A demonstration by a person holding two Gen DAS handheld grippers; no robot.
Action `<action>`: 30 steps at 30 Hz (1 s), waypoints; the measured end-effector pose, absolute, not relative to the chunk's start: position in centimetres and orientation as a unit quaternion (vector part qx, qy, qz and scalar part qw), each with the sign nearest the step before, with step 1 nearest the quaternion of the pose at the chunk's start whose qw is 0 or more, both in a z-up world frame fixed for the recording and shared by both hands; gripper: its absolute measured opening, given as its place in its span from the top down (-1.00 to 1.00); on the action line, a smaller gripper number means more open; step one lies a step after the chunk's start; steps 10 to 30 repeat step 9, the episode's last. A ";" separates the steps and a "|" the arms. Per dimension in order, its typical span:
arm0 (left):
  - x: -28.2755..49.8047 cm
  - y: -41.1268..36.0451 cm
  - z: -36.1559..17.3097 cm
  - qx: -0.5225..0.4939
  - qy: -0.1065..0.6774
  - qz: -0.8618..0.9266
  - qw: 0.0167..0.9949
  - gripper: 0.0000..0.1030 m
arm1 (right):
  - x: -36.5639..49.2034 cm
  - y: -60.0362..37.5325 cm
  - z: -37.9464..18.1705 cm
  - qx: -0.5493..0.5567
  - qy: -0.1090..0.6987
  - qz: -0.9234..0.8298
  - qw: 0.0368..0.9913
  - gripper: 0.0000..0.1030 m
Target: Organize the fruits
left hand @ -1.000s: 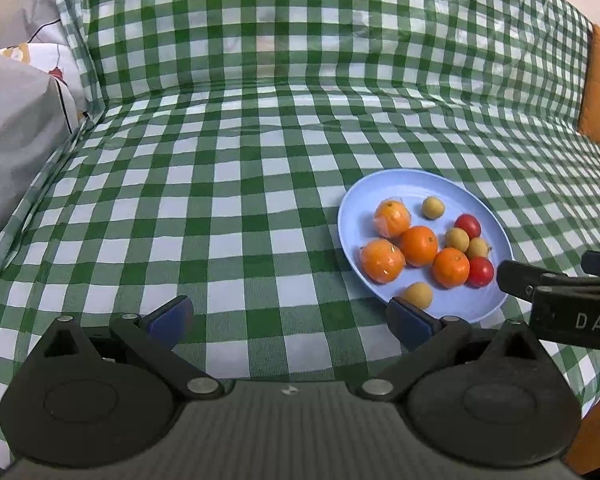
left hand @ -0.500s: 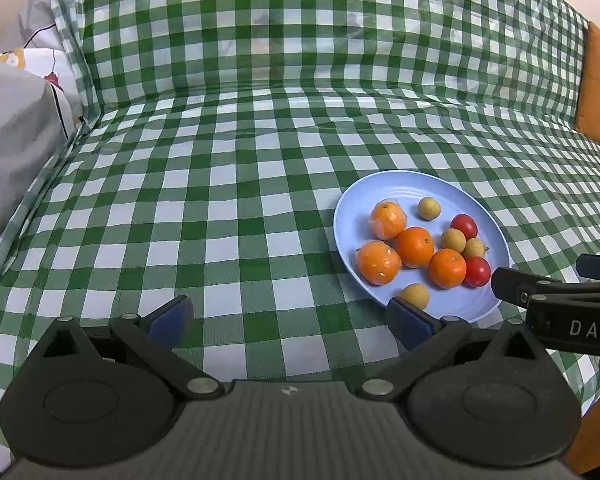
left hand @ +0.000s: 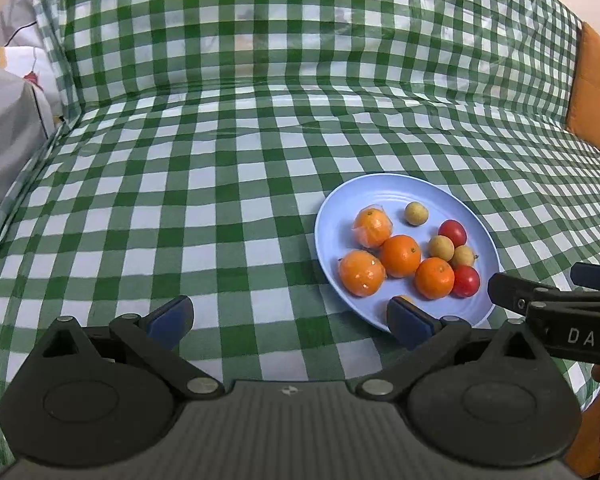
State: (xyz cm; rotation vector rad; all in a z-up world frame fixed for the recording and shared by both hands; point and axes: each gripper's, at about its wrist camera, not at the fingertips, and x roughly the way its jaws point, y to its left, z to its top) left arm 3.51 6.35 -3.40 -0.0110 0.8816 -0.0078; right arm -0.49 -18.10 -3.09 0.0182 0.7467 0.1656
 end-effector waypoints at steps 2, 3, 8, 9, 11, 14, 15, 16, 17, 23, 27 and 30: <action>4.0 6.0 -3.4 0.001 0.425 -0.006 0.905 -0.99 | -0.2 -18.3 -3.2 0.012 0.364 0.078 0.928 -0.99; 4.2 5.8 -3.4 0.005 0.424 -0.007 0.906 -0.99 | 0.0 -18.4 -3.2 0.015 0.365 0.077 0.928 -0.99; 5.7 5.4 -2.5 0.023 0.405 -0.015 0.914 -0.99 | 1.1 -19.3 -2.8 0.038 0.350 0.076 0.933 -0.99; 6.0 5.6 -2.1 0.029 0.397 -0.012 0.917 -0.99 | 1.5 -19.7 -2.6 0.041 0.340 0.068 0.937 -0.99; 6.0 5.6 -2.1 0.029 0.397 -0.012 0.917 -0.99 | 1.5 -19.7 -2.6 0.041 0.340 0.068 0.937 -0.99; 6.0 5.6 -2.1 0.029 0.397 -0.012 0.917 -0.99 | 1.5 -19.7 -2.6 0.041 0.340 0.068 0.937 -0.99; 6.0 5.6 -2.1 0.029 0.397 -0.012 0.917 -0.99 | 1.5 -19.7 -2.6 0.041 0.340 0.068 0.937 -0.99; 6.0 5.6 -2.1 0.029 0.397 -0.012 0.917 -0.99 | 1.5 -19.7 -2.6 0.041 0.340 0.068 0.937 -0.99; 6.0 5.6 -2.1 0.029 0.397 -0.012 0.917 -0.99 | 1.5 -19.7 -2.6 0.041 0.340 0.068 0.937 -0.99; 6.0 5.6 -2.1 0.029 0.397 -0.012 0.917 -0.99 | 1.5 -19.7 -2.6 0.041 0.340 0.068 0.937 -0.99; 6.0 5.6 -2.1 0.029 0.397 -0.012 0.917 -0.99 | 1.5 -19.7 -2.6 0.041 0.340 0.068 0.937 -0.99; 6.0 5.6 -2.1 0.029 0.397 -0.012 0.917 -0.99 | 1.5 -19.7 -2.6 0.041 0.340 0.068 0.937 -0.99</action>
